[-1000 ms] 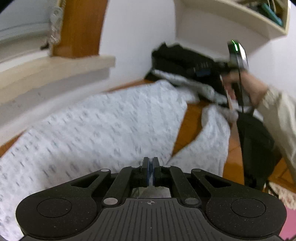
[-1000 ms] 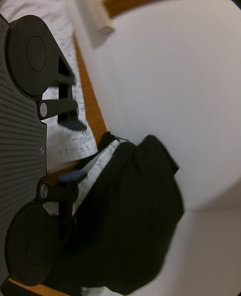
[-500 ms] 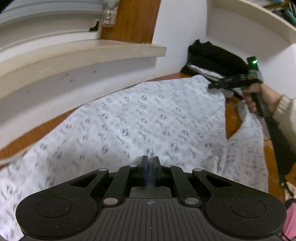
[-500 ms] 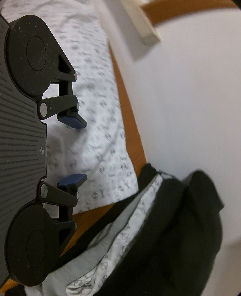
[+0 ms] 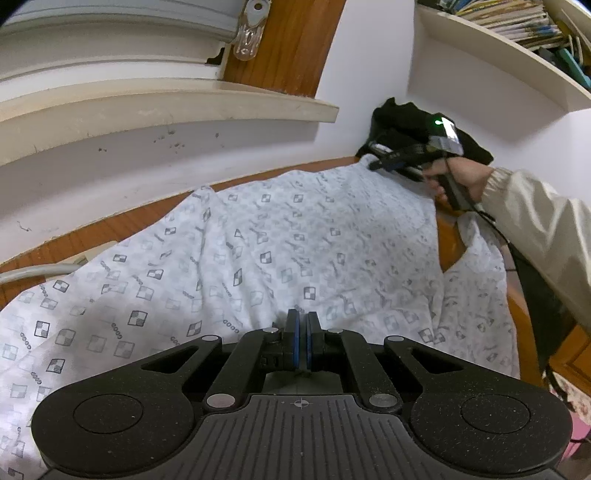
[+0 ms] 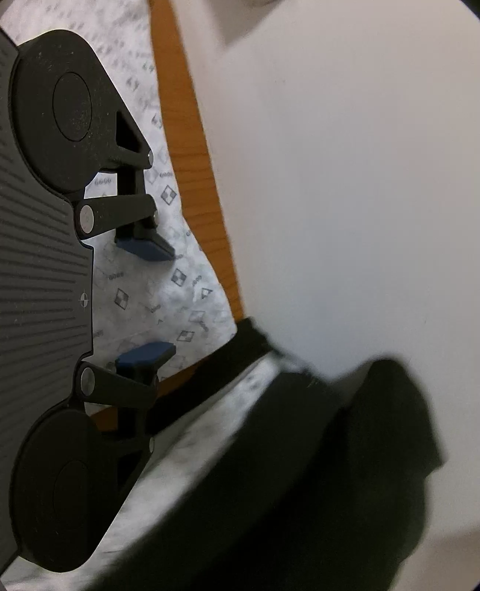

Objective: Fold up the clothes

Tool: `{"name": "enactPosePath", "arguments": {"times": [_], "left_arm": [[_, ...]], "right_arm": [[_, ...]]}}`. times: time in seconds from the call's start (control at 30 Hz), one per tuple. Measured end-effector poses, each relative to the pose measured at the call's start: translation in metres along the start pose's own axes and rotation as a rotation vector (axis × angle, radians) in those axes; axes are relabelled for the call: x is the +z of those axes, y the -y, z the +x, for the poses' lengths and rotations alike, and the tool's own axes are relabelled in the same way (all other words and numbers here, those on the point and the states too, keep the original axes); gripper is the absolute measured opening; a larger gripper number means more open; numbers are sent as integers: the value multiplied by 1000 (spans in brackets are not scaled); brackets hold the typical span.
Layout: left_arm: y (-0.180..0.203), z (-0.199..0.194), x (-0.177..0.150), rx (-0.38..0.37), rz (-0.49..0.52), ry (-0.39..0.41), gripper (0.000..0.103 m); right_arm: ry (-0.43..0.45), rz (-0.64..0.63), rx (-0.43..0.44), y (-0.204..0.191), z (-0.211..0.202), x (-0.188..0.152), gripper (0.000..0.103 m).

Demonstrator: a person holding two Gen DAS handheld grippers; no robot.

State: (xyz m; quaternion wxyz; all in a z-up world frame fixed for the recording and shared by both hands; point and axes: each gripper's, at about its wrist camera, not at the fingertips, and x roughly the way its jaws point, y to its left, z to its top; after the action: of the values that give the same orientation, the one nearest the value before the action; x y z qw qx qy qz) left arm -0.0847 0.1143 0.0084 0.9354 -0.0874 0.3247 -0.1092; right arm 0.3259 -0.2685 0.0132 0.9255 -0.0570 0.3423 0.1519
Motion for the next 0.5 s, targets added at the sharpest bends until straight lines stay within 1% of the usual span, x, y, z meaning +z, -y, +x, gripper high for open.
{"name": "enactPosePath", "arguments": {"times": [0.07,0.1,0.17,0.2,0.3,0.37,0.4,0.47,0.5], "left_arm": [[1,-1,-1,4,6,1,5],[1,-1,-1,6,7,2,5],[2,-1,-1,10,9,3,5],[2,-1,-2,12,10,4,5],[3,0,-2,15,12,5,5],[4,0,-3,18,16,6,5],[5,0,-3,19,18,7,5],[8,0,-4,20,26,8,9],[10,0,-4,24,34,9,10]], "right_arm": [[10,-12,-15,0,0,1,49],[25,-19,-38,-1,-5,1,49],[56,10,-45,2,-25,-2,52],[58,20,-24,3,-35,-6,53],[32,22,83,3,-59,-23,53],[16,-14,126,0,-65,-38,53],[13,-34,138,-1,-66,-44,53],[6,-35,116,2,-66,-51,53],[20,-35,105,2,-69,-53,53]]}}
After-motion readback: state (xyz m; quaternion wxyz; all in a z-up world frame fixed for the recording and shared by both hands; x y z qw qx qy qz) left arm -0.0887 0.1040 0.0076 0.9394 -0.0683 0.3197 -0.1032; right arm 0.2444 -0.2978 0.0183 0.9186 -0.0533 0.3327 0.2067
